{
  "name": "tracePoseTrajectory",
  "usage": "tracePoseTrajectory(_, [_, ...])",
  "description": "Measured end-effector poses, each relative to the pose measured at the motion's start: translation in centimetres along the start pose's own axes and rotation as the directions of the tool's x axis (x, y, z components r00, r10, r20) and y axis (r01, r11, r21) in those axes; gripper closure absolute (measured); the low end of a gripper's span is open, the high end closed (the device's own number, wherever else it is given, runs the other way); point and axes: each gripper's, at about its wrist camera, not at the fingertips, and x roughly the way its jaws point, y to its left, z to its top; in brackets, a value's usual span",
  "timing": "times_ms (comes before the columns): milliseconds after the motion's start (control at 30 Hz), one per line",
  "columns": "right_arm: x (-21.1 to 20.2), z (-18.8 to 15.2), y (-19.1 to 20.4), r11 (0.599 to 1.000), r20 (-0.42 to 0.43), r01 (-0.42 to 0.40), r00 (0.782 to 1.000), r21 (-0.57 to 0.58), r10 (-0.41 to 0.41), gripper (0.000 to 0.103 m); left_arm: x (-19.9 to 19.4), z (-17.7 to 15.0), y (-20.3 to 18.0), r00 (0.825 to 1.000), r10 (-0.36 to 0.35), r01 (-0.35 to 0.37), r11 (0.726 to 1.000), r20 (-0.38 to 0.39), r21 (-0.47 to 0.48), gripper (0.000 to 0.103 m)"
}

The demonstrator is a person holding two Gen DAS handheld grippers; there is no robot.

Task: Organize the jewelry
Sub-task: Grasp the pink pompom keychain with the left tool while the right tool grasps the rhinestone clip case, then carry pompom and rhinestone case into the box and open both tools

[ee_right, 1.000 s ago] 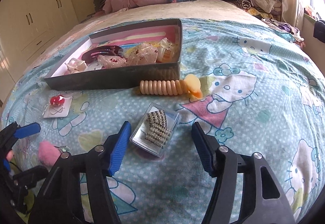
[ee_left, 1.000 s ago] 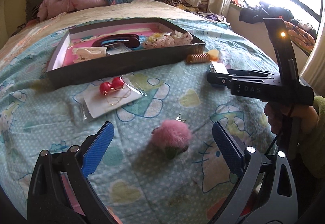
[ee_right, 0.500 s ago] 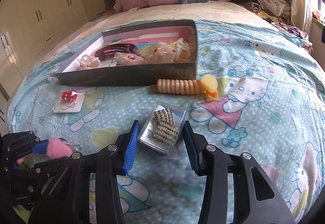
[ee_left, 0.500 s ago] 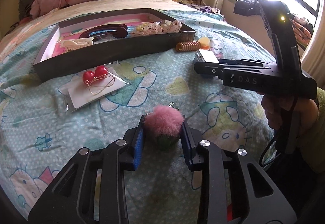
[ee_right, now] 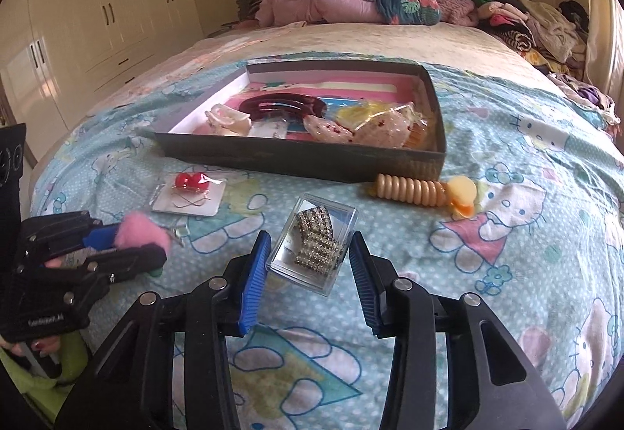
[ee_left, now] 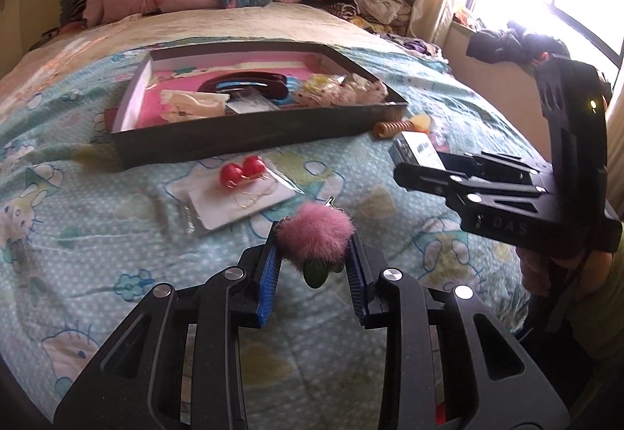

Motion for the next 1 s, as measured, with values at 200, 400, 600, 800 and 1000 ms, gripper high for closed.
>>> tracePoseTrajectory(200, [-0.2, 0.9, 1.2, 0.999, 0.014, -0.007, 1.000, -0.038, 0.007, 0.064, -0.7, 0.6, 1.8, 0.999, 0.027, -0.026, 0.999, 0.026, -0.044, 0.080])
tracePoseTrajectory(400, [-0.5, 2.7, 2.3, 0.995, 0.055, -0.001, 0.998, -0.098, 0.006, 0.064, -1.3, 1.4, 3.0, 0.997, 0.074, -0.071, 0.995, 0.037, -0.072, 0.080])
tracePoseTrajectory(600, [0.4, 5.1, 2.6, 0.995, 0.065, -0.040, 0.997, -0.095, 0.046, 0.064, -1.5, 2.4, 4.7, 0.993, 0.110, -0.105, 0.988, 0.040, -0.109, 0.080])
tracePoseTrajectory(800, [1.0, 7.7, 2.5, 0.994, 0.098, -0.075, 0.992, -0.083, 0.083, 0.064, -1.4, 4.1, 6.4, 0.990, 0.140, -0.135, 0.984, 0.033, -0.113, 0.080])
tracePoseTrajectory(1000, [2.1, 9.3, 1.3, 0.996, 0.105, -0.062, 0.992, -0.062, 0.069, 0.064, -1.2, 6.4, 7.4, 0.986, 0.157, -0.150, 0.982, 0.056, -0.119, 0.080])
